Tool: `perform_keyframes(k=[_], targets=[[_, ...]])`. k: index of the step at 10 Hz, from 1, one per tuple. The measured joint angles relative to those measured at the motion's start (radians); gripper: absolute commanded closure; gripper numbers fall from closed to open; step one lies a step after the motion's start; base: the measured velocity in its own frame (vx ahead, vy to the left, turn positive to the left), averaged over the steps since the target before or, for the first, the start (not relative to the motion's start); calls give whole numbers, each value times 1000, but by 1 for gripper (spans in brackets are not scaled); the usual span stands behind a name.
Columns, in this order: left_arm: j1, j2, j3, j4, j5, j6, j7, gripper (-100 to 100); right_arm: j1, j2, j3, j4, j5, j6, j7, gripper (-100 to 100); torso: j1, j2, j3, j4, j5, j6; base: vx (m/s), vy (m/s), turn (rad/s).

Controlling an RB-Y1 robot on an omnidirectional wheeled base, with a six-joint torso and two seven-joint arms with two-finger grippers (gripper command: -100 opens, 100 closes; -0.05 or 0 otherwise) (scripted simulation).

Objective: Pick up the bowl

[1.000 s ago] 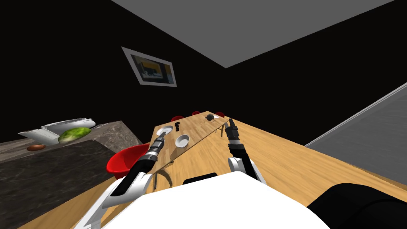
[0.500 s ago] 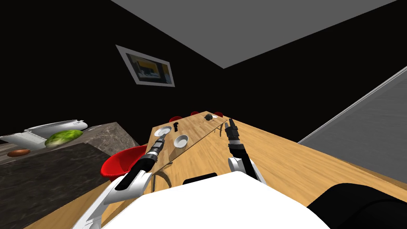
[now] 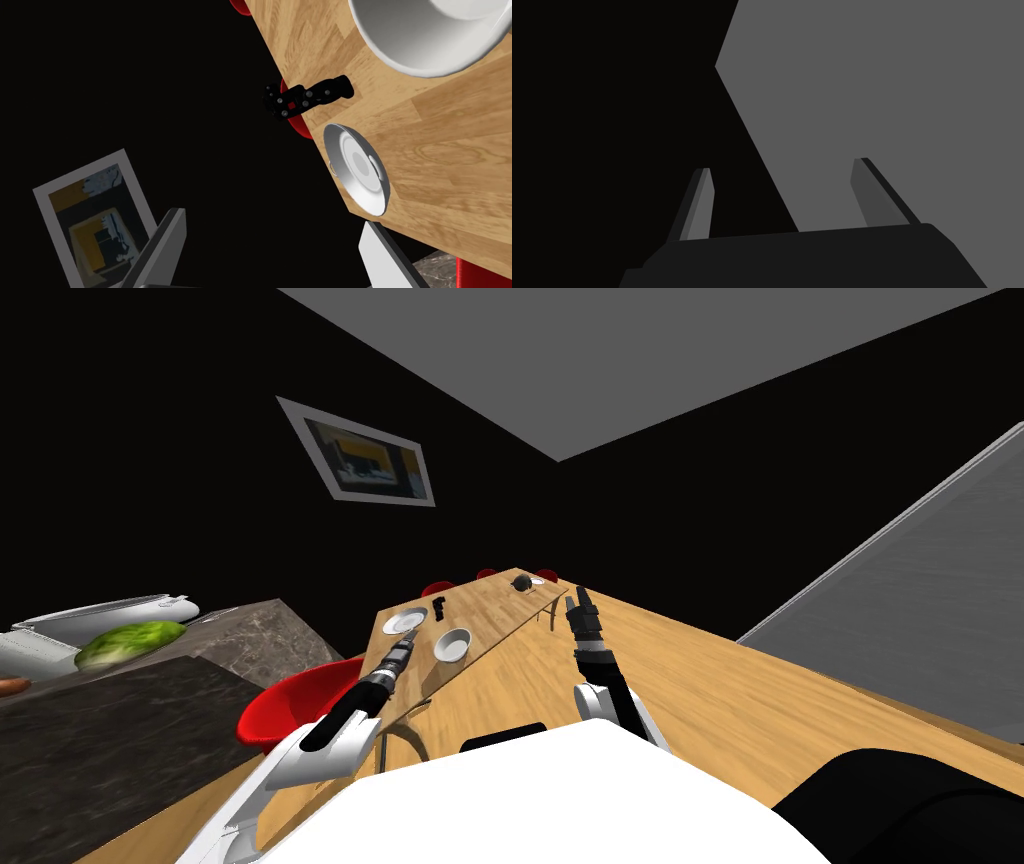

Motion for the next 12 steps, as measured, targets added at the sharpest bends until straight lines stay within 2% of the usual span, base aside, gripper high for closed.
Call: perform_keyframes(k=[5, 12], targets=[[-22, 22, -9, 33, 13, 115, -13, -100, 0, 0, 0, 0, 0, 0, 0, 0, 0, -1, 0, 0, 0, 0, 21, -1, -26], [-73, 67, -31, 126, 59, 299, -34, -100, 0, 0, 0, 0, 0, 0, 0, 0, 0, -3, -2, -1, 0, 0, 53, -5, -25]])
